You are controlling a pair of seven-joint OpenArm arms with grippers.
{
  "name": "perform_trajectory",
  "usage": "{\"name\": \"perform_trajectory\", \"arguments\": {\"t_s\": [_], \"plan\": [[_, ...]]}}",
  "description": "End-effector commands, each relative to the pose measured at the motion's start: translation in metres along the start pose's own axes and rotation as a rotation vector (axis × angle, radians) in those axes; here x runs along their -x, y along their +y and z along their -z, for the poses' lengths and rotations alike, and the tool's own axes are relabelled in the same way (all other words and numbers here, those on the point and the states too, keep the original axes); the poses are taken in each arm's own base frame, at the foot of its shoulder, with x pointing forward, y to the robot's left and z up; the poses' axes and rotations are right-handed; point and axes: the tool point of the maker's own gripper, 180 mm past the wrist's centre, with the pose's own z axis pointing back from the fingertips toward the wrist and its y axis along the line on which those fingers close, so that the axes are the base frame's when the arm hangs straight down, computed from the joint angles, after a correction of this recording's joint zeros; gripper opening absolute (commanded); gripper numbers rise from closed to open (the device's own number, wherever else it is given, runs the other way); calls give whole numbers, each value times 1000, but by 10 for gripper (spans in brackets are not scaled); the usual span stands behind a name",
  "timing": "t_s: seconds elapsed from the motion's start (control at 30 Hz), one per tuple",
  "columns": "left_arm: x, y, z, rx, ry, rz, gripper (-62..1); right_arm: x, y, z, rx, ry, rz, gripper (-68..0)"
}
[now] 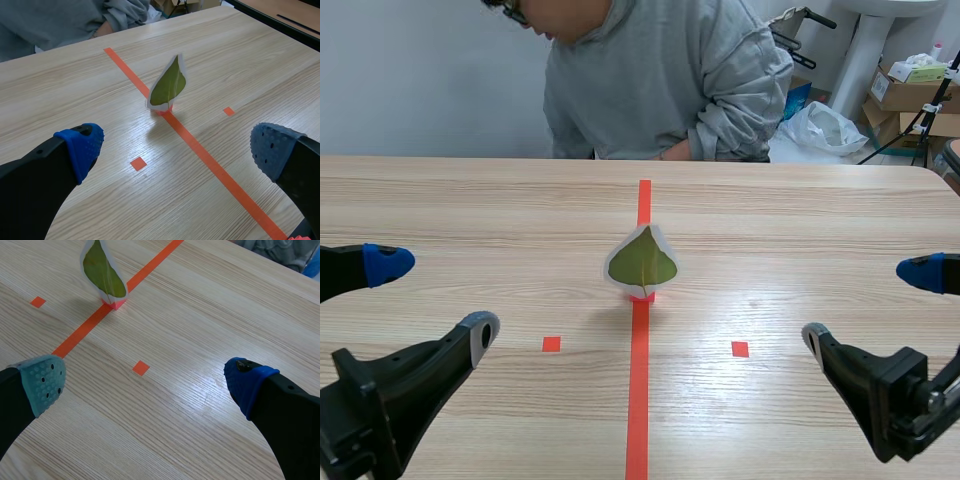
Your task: Do the leaf sorting experiment
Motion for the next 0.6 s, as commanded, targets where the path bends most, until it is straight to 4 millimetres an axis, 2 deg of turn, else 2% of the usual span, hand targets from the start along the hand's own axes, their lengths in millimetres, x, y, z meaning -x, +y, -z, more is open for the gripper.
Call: {"name": "perform_trajectory", "arguments": {"t_s": [0.0,0.33,0.43,0.57], "plan": [[-10,0,1,-1,-33,2,14,-9,-2,0,5,-26,-9,-8],[3,1,8,36,38,28,14,-9,-2,0,5,-27,-9,-8],[14,11,17,48,80,78,14,-9,-2,0,5,-27,-9,-8],[26,35,34,45,103,104,14,-9,-2,0,5,-27,-9,-8]]}}
